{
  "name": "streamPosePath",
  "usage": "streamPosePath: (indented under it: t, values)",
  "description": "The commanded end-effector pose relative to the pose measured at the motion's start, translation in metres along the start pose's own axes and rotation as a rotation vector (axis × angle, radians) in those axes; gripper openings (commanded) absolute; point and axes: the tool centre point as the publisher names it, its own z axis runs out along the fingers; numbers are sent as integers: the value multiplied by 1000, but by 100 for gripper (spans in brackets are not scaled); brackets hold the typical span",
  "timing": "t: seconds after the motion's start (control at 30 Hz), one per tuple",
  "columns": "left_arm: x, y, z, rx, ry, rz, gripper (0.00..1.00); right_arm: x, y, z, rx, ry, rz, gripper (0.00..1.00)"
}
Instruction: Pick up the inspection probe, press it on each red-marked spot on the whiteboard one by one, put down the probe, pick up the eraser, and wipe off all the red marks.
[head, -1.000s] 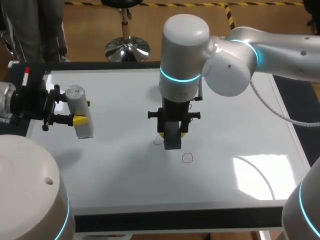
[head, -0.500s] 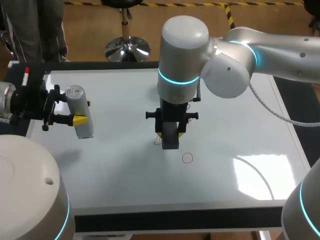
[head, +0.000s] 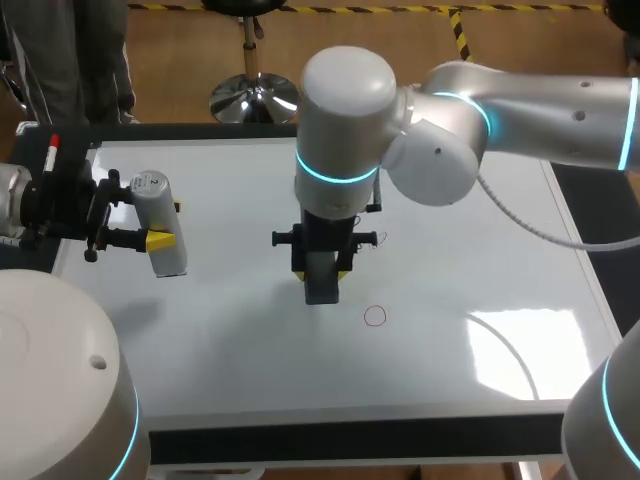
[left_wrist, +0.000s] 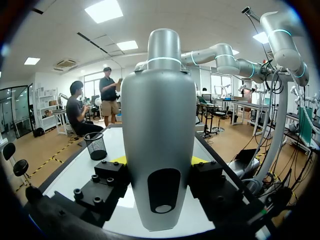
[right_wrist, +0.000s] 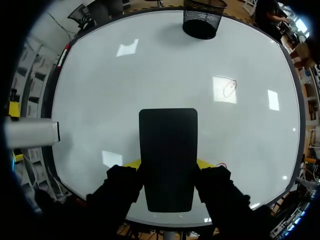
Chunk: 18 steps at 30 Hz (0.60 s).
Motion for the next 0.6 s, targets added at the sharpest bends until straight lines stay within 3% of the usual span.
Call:
streamPosePath:
  t: [0.03, 0.6]
  values:
    - [0, -1, -1, 2, 0, 3, 0, 14, 6, 11, 9, -2, -9, 0]
    - [0, -1, -1, 2, 0, 3, 0, 47, 8, 33, 14, 46, -41, 0]
